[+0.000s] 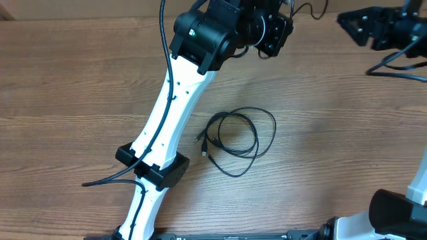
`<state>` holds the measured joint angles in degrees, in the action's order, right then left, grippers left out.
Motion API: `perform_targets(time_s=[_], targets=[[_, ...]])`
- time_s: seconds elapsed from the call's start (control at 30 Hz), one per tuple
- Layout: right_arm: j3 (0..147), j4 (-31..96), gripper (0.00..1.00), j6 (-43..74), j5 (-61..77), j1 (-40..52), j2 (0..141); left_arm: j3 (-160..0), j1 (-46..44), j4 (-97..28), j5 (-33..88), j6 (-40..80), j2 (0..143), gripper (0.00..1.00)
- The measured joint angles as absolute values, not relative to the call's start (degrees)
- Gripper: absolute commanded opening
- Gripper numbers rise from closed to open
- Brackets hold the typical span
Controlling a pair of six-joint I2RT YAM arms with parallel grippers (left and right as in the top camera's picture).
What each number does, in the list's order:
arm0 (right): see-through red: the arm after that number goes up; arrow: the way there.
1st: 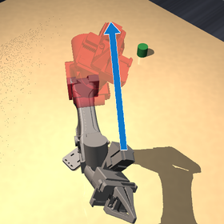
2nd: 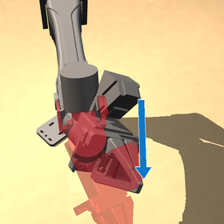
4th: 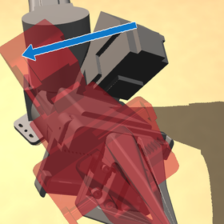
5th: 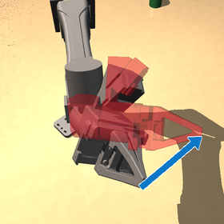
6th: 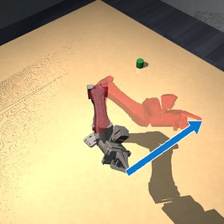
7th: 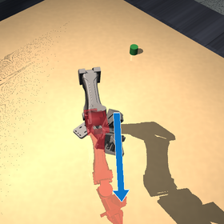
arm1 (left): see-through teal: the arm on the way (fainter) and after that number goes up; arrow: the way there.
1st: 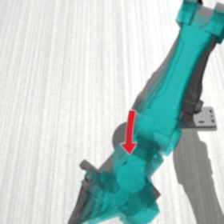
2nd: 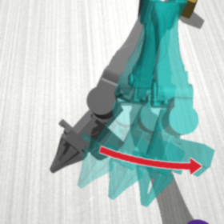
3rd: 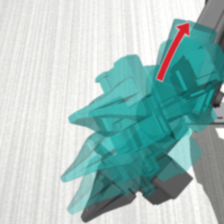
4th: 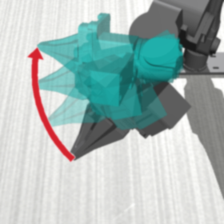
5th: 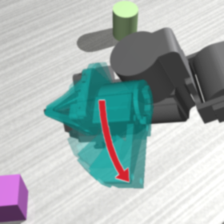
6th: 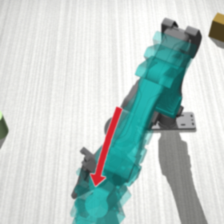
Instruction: Untangle cables
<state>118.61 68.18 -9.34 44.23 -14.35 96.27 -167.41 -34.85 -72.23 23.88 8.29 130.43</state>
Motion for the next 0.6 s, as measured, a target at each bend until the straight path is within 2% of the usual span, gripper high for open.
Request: perform_targets(time_s=[0.33, 0.6], targets=[[115.09, 67.75, 0.65, -16.14, 39.66, -11.25, 103.68, -167.39, -36.80, -81.12, 25.43, 12.80, 127.98, 0.04], [113.21, 66.39, 0.65, -24.73, 40.73, -10.68, 106.15, -167.48, -37.41, -86.91, 20.97, 18.48, 115.00, 0.04]])
